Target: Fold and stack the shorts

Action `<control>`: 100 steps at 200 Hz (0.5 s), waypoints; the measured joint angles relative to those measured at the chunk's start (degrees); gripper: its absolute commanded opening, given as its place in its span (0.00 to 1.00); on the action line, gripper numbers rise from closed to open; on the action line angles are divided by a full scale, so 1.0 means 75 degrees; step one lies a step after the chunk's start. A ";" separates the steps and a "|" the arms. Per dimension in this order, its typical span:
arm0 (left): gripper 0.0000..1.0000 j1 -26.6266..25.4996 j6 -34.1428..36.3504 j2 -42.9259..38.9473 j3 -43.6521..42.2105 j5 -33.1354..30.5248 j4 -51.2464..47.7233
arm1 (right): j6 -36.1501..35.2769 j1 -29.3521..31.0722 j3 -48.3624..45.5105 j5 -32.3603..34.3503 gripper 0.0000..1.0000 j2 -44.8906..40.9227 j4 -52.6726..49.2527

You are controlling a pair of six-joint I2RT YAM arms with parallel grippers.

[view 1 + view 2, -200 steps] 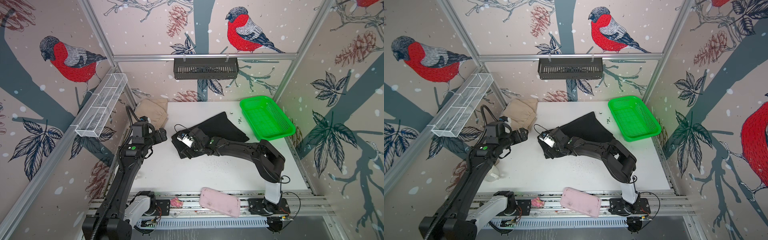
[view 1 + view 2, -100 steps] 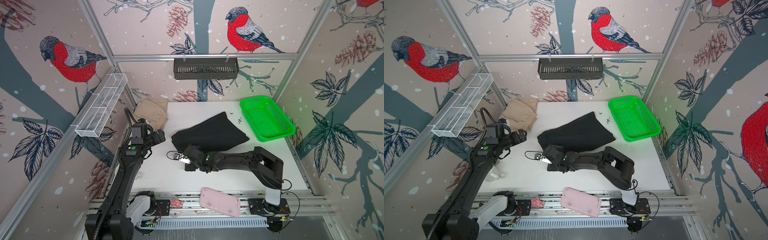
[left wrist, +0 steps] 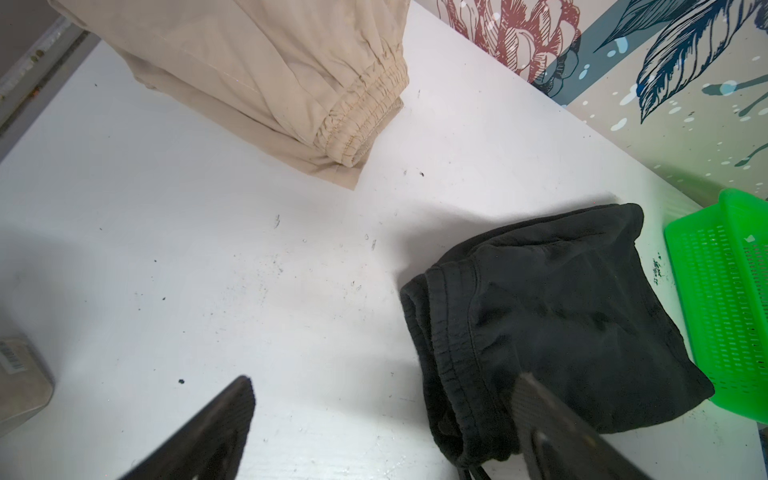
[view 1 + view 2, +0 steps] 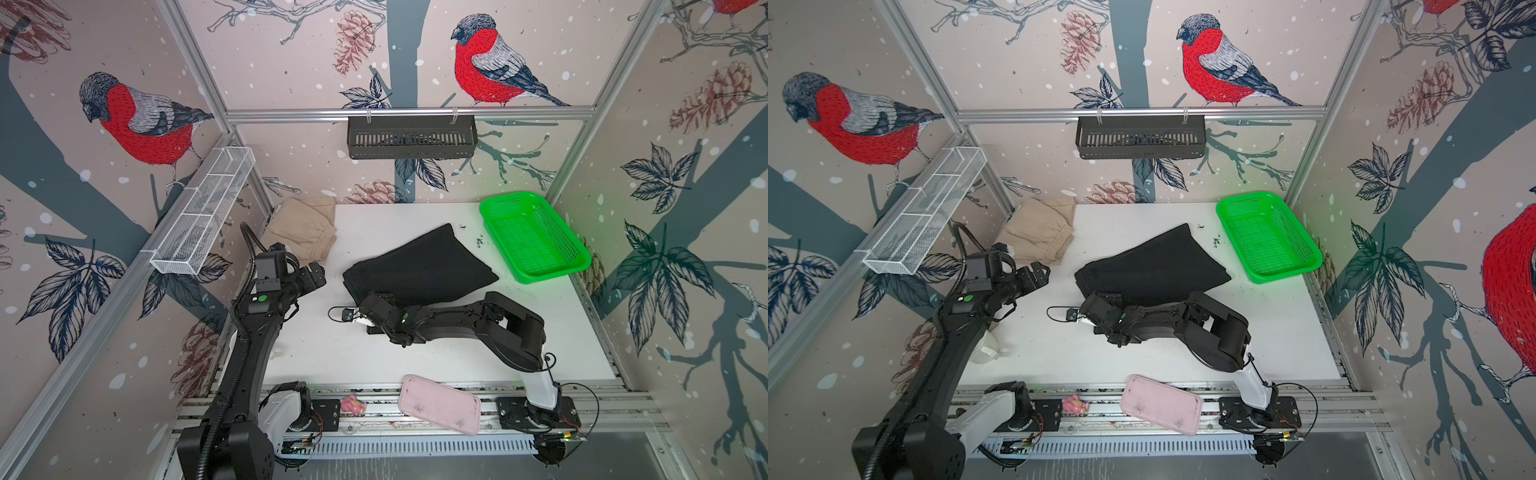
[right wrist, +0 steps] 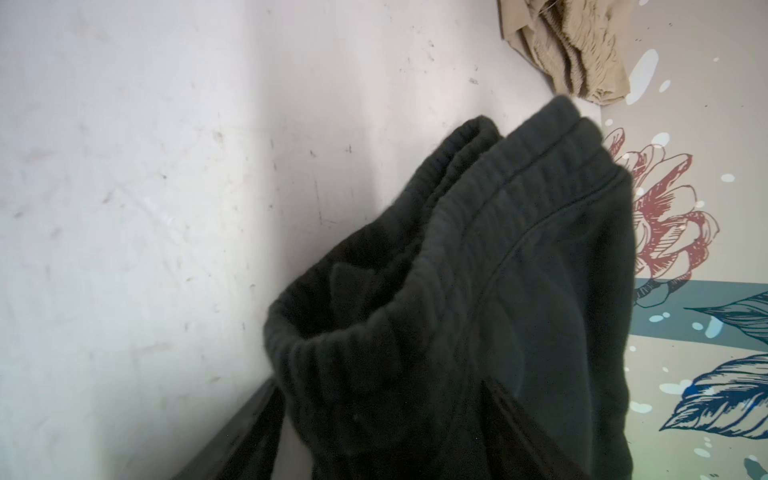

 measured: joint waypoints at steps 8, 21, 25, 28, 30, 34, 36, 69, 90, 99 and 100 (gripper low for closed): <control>0.97 0.0003 -0.0143 0.0023 -0.0169 0.0134 0.0082 | 0.0029 -0.0023 -0.0026 -0.0023 0.32 0.0020 0.0006; 0.97 0.0003 -0.0341 0.0044 -0.0493 0.0420 0.0329 | 0.0090 -0.0082 -0.0082 -0.0175 0.18 0.0015 0.0076; 0.97 0.0003 -0.0379 0.0052 -0.0592 0.0504 0.0423 | 0.0175 -0.0102 -0.0111 -0.0210 0.16 0.0000 0.0134; 0.97 0.0003 -0.0431 0.0055 -0.0670 0.0571 0.0478 | 0.0236 -0.0117 -0.0131 -0.0242 0.15 -0.0012 0.0175; 0.97 0.0003 -0.0481 0.0064 -0.0726 0.0627 0.0525 | 0.0254 -0.0131 -0.0152 -0.0280 0.14 -0.0032 0.0204; 0.97 0.0003 -0.0568 0.0079 -0.0831 0.0723 0.0629 | 0.0271 -0.0152 -0.0192 -0.0367 0.13 -0.0067 0.0248; 0.97 0.0003 -0.0609 0.0090 -0.0883 0.0781 0.0673 | 0.0291 -0.0172 -0.0219 -0.0405 0.12 -0.0093 0.0268; 0.97 0.0003 -0.1335 0.0344 -0.1501 0.1512 0.1515 | 0.0845 -0.0414 -0.0597 -0.1105 0.03 -0.0431 0.0647; 0.97 0.0003 -0.1702 0.0662 -0.1766 0.1935 0.2171 | 0.1119 -0.0469 -0.0766 -0.1320 0.03 -0.0487 0.0918; 0.97 0.0003 -0.1833 0.0845 -0.1880 0.2180 0.2477 | 0.1244 -0.0481 -0.0807 -0.1405 0.03 -0.0487 0.1014; 0.97 0.0003 -0.1848 0.0860 -0.1888 0.2197 0.2498 | 0.1250 -0.0481 -0.0810 -0.1408 0.03 -0.0487 0.1020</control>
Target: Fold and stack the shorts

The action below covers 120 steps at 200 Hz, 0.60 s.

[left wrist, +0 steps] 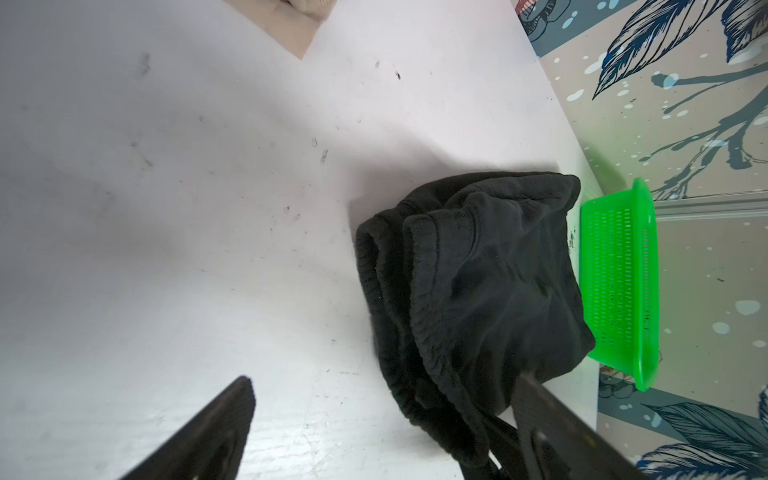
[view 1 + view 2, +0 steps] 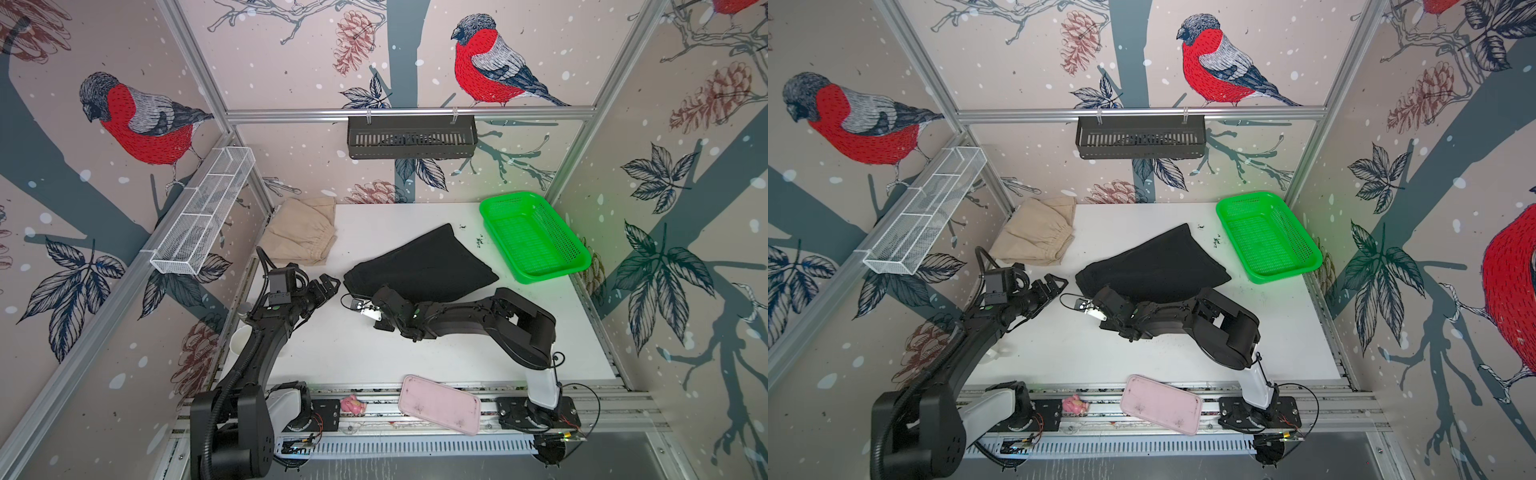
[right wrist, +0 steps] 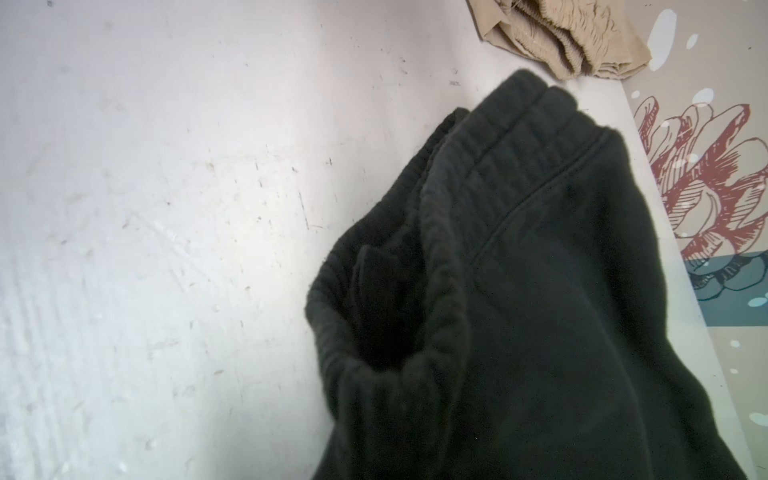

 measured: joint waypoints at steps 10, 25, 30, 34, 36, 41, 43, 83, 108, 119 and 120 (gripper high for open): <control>0.97 0.0000 -0.0154 0.0216 -0.0143 0.0265 0.0373 | 0.0134 -0.0015 -0.0015 -0.0076 0.02 0.0000 0.0076; 0.97 0.0000 -0.0446 0.0519 -0.0396 0.0627 0.0953 | 0.0227 -0.0032 -0.0020 -0.0154 0.02 0.0009 0.0216; 0.97 0.0000 -0.0507 0.0615 -0.0469 0.0711 0.1105 | 0.0294 -0.0032 -0.0020 -0.0178 0.02 0.0015 0.0254; 0.97 -0.0006 -0.0560 0.0682 -0.0525 0.0772 0.1201 | 0.0347 -0.0032 -0.0020 -0.0189 0.02 0.0017 0.0274; 0.97 -0.0009 -0.0595 0.0714 -0.0548 0.0807 0.1250 | 0.0353 -0.0032 -0.0020 -0.0198 0.02 0.0020 0.0286; 0.97 -0.0026 -0.0670 0.0784 -0.0600 0.0871 0.1361 | 0.0364 -0.0032 -0.0026 -0.0207 0.02 0.0026 0.0309; 0.97 -0.0038 -0.0688 0.0810 -0.0618 0.0889 0.1405 | 0.0373 -0.0032 -0.0029 -0.0207 0.02 0.0026 0.0326; 0.97 -0.0204 -0.1003 0.1256 -0.0860 0.1061 0.2384 | 0.0533 -0.0035 -0.0067 -0.0335 0.02 0.0026 0.0469; 0.97 -0.0376 -0.1279 0.1714 -0.1008 0.1105 0.2964 | 0.0562 -0.0038 -0.0085 -0.0347 0.02 0.0023 0.0516; 0.97 -0.0495 -0.1352 0.1935 -0.1020 0.1116 0.3185 | 0.0568 -0.0038 -0.0093 -0.0347 0.02 0.0023 0.0539; 0.97 -0.0504 -0.1361 0.1947 -0.1020 0.1116 0.3197 | 0.0571 -0.0038 -0.0096 -0.0347 0.02 0.0023 0.0542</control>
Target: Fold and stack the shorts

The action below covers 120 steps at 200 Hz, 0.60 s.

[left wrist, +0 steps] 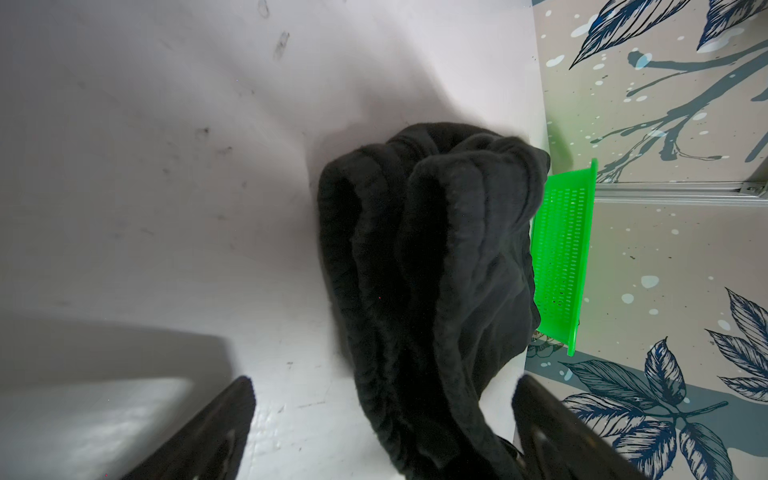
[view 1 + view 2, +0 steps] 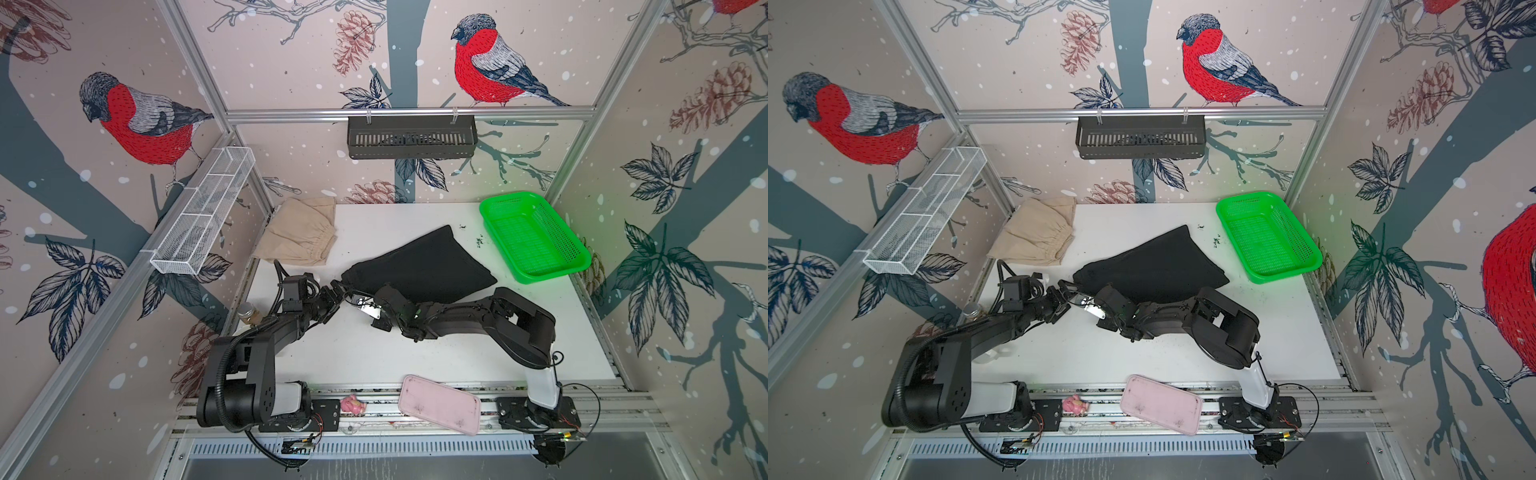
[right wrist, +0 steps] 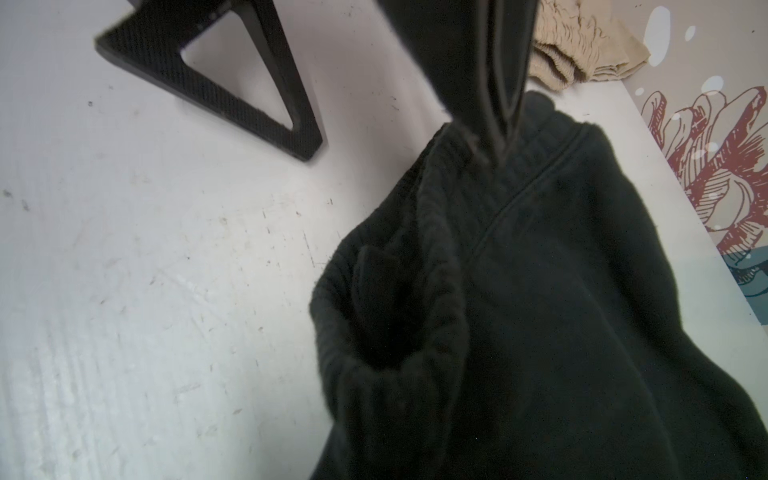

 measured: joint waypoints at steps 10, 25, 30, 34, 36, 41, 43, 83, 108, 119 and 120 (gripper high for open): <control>0.97 -0.0102 -0.0105 0.0192 0.0000 0.0050 0.0221 | 0.0017 0.0003 -0.0012 0.0000 0.02 0.0000 0.0047; 0.97 -0.0221 -0.0163 0.0414 -0.0003 0.0122 0.0627 | 0.0023 0.0017 -0.0064 0.0003 0.01 -0.0032 0.0119; 0.97 -0.0256 -0.0201 0.0478 -0.0003 0.0131 0.0743 | 0.0023 0.0032 -0.0096 0.0009 0.01 -0.0055 0.0152; 0.97 -0.0274 -0.0219 0.0516 -0.0003 0.0131 0.0813 | 0.0023 0.0047 -0.0128 0.0012 0.01 -0.0073 0.0187; 0.97 -0.0286 -0.0236 0.0539 -0.0003 0.0131 0.0860 | 0.0023 0.0052 -0.0146 0.0012 0.01 -0.0087 0.0207; 0.97 -0.0312 -0.0283 0.0597 -0.0003 0.0131 0.0970 | 0.0023 0.0070 -0.0192 0.0009 0.01 -0.0117 0.0265; 0.97 -0.0321 -0.0289 0.0612 -0.0003 0.0131 0.0994 | 0.0023 0.0079 -0.0213 0.0009 0.01 -0.0131 0.0277; 0.97 -0.0490 -0.0469 0.0927 0.0047 0.0134 0.1545 | 0.0020 0.0157 -0.0592 0.0070 0.01 -0.0437 0.0717; 0.94 -0.0545 -0.0516 0.1032 0.0087 0.0131 0.1693 | 0.0023 0.0184 -0.0714 0.0131 0.01 -0.0568 0.0962; 0.86 -0.0586 -0.0522 0.1067 0.0119 0.0114 0.1702 | 0.0023 0.0201 -0.0723 0.0146 0.03 -0.0571 0.1017; 0.85 -0.0589 -0.0522 0.1070 0.0122 0.0111 0.1702 | 0.0023 0.0204 -0.0723 0.0149 0.03 -0.0571 0.1017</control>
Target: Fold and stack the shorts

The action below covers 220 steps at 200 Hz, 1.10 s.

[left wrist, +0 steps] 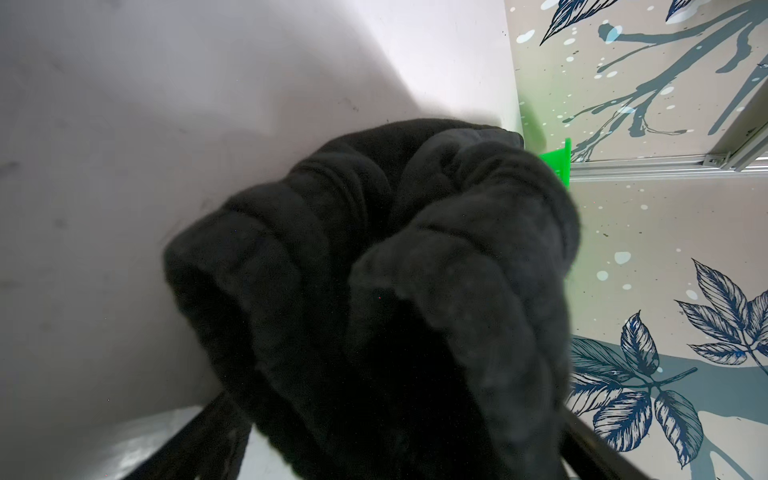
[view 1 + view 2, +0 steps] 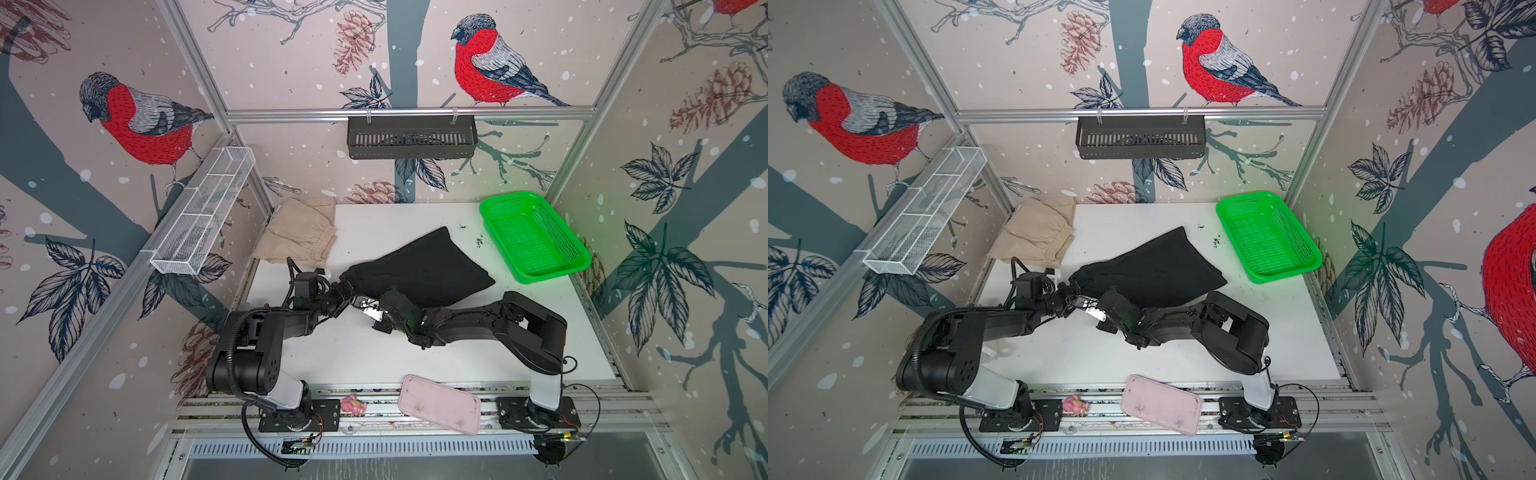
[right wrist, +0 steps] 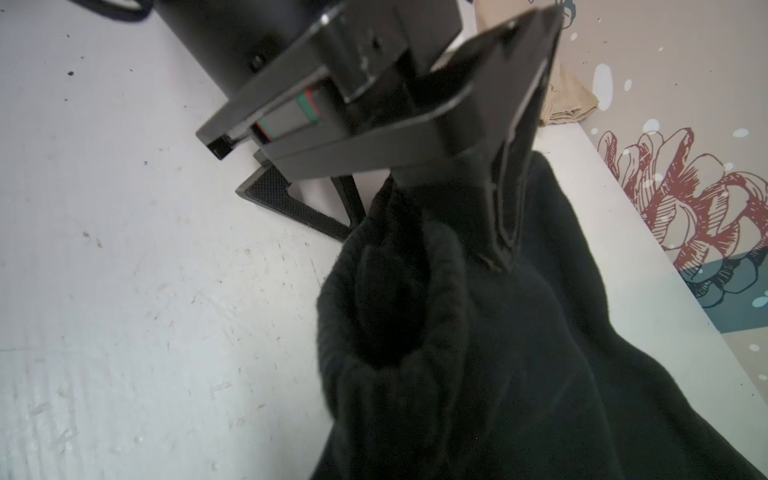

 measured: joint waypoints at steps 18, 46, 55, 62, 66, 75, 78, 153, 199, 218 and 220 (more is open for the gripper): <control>0.60 -0.0076 0.0000 0.0038 0.0087 -0.0003 -0.0032 | 0.0000 0.0061 0.0000 0.0026 0.06 0.0003 0.0006; 0.08 -0.0184 0.0073 0.0044 0.0335 0.0023 -0.0198 | 0.0029 0.0157 0.0119 0.0032 0.38 0.0090 -0.0020; 0.00 -0.0195 0.0184 0.0015 0.0414 0.0015 -0.0341 | 0.0157 0.0187 0.0169 0.0020 0.52 0.0082 -0.0087; 0.00 -0.0201 0.0259 -0.0029 0.0475 0.0012 -0.0472 | 0.0149 0.0201 0.0175 -0.0073 0.63 0.0003 -0.0125; 0.00 -0.0204 0.0289 -0.0061 0.0510 0.0009 -0.0560 | 0.0184 0.0198 0.0175 -0.0131 0.67 -0.0067 -0.0166; 0.00 -0.0207 0.0446 -0.0152 0.0580 0.0020 -0.0758 | 0.0353 0.0160 0.0166 -0.0300 0.71 -0.0300 -0.0283; 0.00 -0.0207 0.0437 -0.0198 0.0603 0.0035 -0.0825 | 0.0396 0.0122 0.0166 -0.0423 0.72 -0.0396 -0.0315; 0.00 0.0102 0.2334 -0.1014 0.3037 -0.0087 -0.4884 | 0.1973 -0.1751 -0.0303 -0.1355 0.18 -0.2305 -0.1381; 0.00 0.0612 0.3611 -0.0836 0.4482 -0.0405 -0.7318 | 0.1993 -0.1719 -0.0154 -0.1553 0.07 -0.1244 -0.2119; 0.00 0.0778 0.3943 -0.0749 0.4928 -0.0504 -0.7988 | 0.1999 -0.1445 0.0312 -0.1754 0.06 -0.0513 -0.2244; 0.00 0.0799 0.3987 -0.0734 0.4978 -0.0536 -0.8052 | 0.1999 -0.1399 0.0382 -0.1781 0.06 -0.0420 -0.2241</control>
